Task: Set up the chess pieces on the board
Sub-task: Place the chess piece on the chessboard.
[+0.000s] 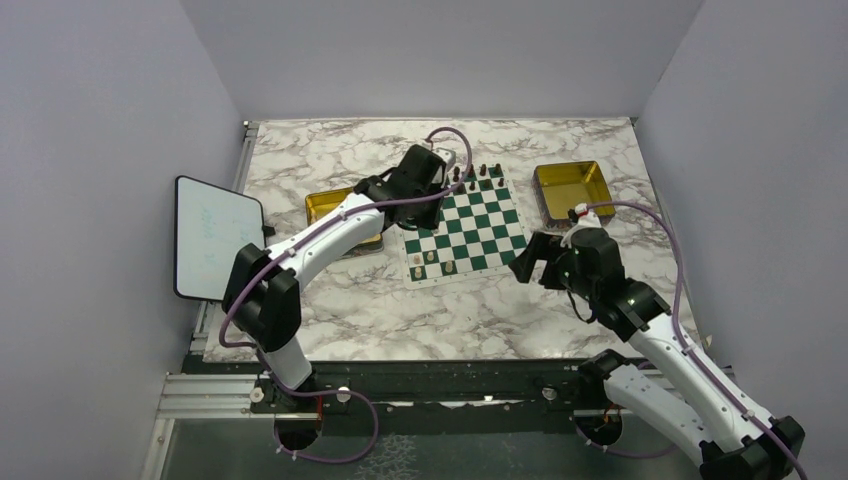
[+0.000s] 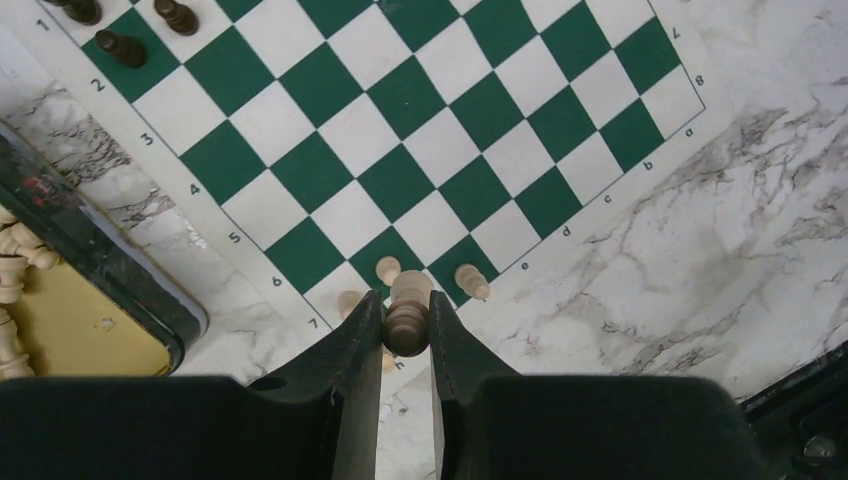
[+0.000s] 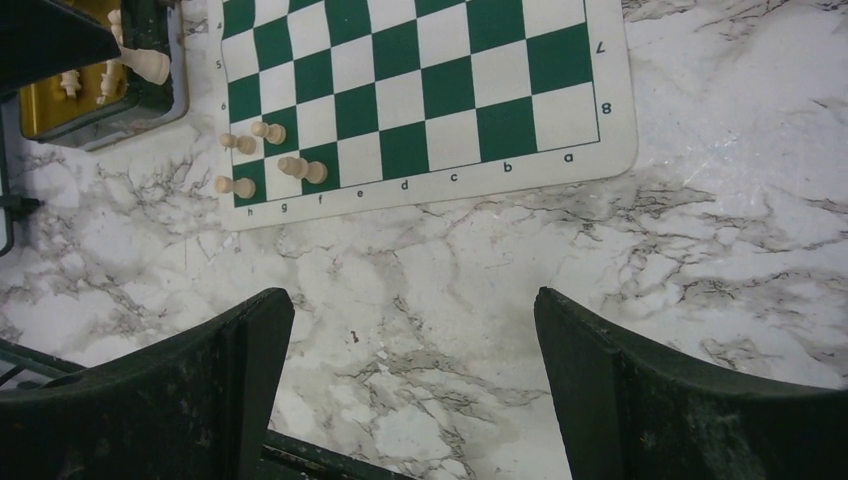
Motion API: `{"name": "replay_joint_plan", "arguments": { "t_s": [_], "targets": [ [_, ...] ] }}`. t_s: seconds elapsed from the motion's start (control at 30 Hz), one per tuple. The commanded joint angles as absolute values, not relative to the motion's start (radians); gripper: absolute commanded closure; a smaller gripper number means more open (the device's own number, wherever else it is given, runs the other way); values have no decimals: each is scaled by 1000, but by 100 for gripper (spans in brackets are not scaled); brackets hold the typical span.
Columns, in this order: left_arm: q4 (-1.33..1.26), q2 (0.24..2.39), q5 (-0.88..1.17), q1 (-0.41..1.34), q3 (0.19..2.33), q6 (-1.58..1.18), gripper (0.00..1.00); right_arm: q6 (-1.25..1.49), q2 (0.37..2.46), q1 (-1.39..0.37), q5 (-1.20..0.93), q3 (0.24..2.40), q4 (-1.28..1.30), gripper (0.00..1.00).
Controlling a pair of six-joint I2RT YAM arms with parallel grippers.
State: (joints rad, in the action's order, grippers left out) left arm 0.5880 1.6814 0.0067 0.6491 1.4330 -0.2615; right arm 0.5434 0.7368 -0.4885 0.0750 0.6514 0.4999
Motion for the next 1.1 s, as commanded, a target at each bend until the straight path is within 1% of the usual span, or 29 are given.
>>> {"name": "replay_joint_plan", "arguments": {
  "t_s": [0.0,0.2,0.5,0.77,1.07],
  "targets": [
    [552,1678,-60,723,1483,-230,85,549,715,-482,124,680,531,4],
    [548,1724,-149,808,1530,-185,85,550,693,-482,138,682,542,4],
    [550,1780,-158,864,1590,-109,85,562,669,-482,149,676,553,4],
    [549,1823,-215,908,1575,-106,85,568,656,-482,154,675,559,4],
    [496,1850,-305,973,1493,-143,85,581,637,-482,161,667,561,5]
  ]
}}
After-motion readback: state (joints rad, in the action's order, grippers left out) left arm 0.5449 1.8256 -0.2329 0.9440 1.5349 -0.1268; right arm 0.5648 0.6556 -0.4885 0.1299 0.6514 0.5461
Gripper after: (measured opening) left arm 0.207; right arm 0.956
